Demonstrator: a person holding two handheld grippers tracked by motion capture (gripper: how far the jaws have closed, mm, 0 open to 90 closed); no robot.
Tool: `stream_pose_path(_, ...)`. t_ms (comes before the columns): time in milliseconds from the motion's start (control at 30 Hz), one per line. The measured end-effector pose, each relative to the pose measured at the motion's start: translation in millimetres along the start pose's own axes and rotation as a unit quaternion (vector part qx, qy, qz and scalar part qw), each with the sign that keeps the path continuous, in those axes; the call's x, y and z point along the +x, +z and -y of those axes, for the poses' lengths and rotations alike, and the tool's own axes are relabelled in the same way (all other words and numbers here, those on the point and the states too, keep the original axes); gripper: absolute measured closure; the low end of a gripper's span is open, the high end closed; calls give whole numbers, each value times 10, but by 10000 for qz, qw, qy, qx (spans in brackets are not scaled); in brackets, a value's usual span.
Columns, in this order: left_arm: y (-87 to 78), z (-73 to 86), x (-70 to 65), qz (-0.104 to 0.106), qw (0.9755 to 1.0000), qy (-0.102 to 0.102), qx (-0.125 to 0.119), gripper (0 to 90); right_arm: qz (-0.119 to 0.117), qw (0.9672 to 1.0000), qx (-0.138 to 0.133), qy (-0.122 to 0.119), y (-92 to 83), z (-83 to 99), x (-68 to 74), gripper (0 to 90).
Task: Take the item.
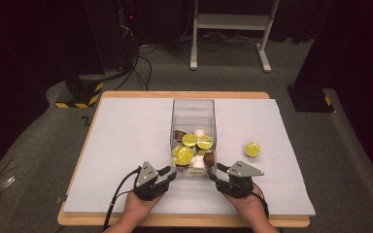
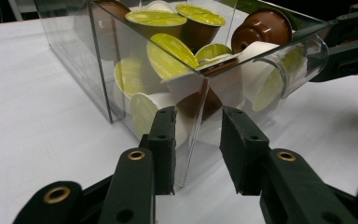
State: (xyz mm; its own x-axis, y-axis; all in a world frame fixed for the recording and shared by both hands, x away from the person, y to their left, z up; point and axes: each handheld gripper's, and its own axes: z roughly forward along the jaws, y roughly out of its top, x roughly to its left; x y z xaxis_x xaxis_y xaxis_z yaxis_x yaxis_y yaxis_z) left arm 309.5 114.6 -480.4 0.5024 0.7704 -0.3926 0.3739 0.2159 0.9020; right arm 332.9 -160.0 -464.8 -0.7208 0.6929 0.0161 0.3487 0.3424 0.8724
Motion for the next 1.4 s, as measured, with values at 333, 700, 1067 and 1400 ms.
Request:
stream_pose_path(333,72,-46,38,-53,10000,66,27,661,-25,10000,54,7,59,-59,-88,529)
stream_pose_path(700,157,-71,86,-78,9998,-96,-127,654,-31,9999,-145,21,128,-74,-161,521)
stream_pose_path(1067,258,-122,143,-134,9997,-105,-159,653,123,9997,-171,94,201,-131,-203,526)
stream_pose_path(1400,316,-138,113,-289,9991,105,-299,593,281,9995,-106,113,237,-177,-201,474)
